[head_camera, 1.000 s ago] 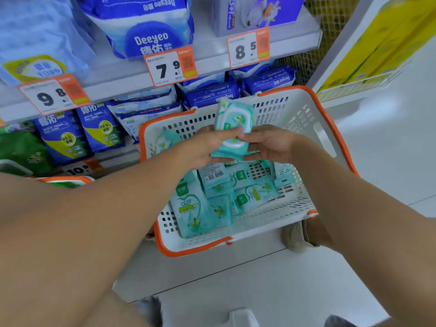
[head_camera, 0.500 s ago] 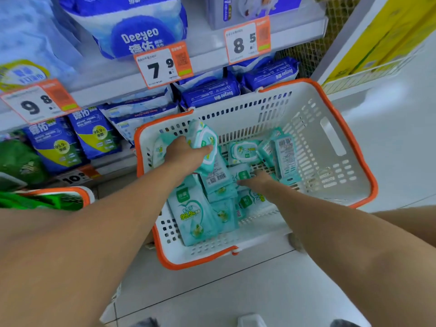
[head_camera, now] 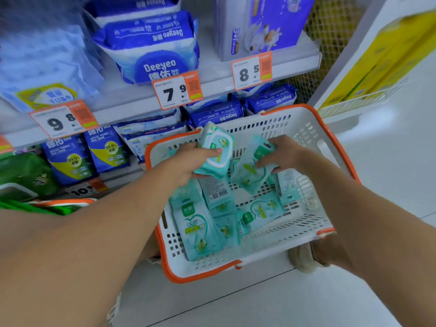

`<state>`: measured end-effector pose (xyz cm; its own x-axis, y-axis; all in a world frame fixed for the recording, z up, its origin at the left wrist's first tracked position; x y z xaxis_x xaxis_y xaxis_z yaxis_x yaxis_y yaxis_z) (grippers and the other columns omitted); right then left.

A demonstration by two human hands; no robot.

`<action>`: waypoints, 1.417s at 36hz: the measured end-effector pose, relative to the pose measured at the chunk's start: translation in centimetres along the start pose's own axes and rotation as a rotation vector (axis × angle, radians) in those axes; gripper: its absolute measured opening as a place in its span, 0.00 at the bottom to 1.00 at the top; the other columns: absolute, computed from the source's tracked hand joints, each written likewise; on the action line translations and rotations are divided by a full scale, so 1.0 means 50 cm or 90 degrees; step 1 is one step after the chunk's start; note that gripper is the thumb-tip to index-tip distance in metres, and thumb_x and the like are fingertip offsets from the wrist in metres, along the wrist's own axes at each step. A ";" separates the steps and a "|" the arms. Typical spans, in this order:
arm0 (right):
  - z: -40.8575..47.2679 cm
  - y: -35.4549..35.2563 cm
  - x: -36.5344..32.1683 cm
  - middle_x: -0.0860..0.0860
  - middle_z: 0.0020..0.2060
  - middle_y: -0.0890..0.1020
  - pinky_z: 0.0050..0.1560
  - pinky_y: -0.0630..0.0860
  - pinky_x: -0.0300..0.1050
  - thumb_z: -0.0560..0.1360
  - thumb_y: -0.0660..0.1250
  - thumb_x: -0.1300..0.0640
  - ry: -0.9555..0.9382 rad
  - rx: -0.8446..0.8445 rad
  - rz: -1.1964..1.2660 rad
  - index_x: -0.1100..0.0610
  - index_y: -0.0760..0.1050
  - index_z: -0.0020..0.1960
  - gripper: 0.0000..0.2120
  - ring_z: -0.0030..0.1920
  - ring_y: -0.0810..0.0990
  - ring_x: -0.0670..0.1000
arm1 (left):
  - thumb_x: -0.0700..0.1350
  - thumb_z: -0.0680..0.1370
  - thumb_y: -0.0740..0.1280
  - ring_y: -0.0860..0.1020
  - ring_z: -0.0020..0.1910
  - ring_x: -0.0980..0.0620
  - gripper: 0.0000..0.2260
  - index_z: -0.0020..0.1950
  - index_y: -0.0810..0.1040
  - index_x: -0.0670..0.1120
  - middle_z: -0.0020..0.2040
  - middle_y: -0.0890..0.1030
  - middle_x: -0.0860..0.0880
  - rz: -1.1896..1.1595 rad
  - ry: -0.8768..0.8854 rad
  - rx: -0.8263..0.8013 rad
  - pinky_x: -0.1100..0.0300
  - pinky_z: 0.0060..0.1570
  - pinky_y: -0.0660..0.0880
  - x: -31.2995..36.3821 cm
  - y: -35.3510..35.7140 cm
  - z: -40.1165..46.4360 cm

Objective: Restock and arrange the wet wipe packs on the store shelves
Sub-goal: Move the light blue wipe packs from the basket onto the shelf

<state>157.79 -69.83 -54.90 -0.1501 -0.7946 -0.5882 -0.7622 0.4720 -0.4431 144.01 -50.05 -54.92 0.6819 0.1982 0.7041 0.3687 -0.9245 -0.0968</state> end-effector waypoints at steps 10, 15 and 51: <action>-0.250 -0.231 -0.294 0.56 0.50 0.86 0.44 0.83 0.43 0.65 0.74 0.69 -0.291 -0.092 0.120 0.62 0.80 0.57 0.20 0.48 0.86 0.52 | 0.39 0.70 0.75 0.84 0.50 0.43 0.20 0.62 0.78 0.41 0.53 0.85 0.43 -0.001 0.228 -0.139 0.51 0.46 0.81 0.295 -0.026 -0.213; -0.322 -0.279 -0.362 0.59 0.56 0.84 0.54 0.82 0.54 0.68 0.72 0.63 -0.429 -0.024 0.414 0.62 0.79 0.63 0.23 0.56 0.83 0.59 | 0.42 0.77 0.68 0.85 0.40 0.50 0.07 0.54 0.82 0.44 0.47 0.86 0.45 -0.223 0.326 -0.156 0.56 0.37 0.83 0.404 -0.041 -0.328; -0.146 -0.376 -1.006 0.51 0.58 0.78 0.54 0.74 0.42 0.62 0.82 0.60 -0.621 0.515 -0.357 0.52 0.71 0.66 0.36 0.58 0.77 0.53 | 0.60 0.71 0.73 0.71 0.42 0.48 0.22 0.59 0.69 0.56 0.48 0.77 0.51 0.352 0.543 0.617 0.57 0.37 0.64 0.622 -0.307 -0.305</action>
<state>175.07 -41.52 -12.06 0.8039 -0.5224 -0.2842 0.0504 0.5361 -0.8426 149.93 -34.67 -20.83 0.4211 -0.6916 0.5869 0.7039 -0.1589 -0.6923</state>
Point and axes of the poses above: each hand's wrist, its own z-axis towards the middle knuckle, its own y-axis out of the palm, x = y × z, the point moved 3 cm from there along z, towards the middle knuckle
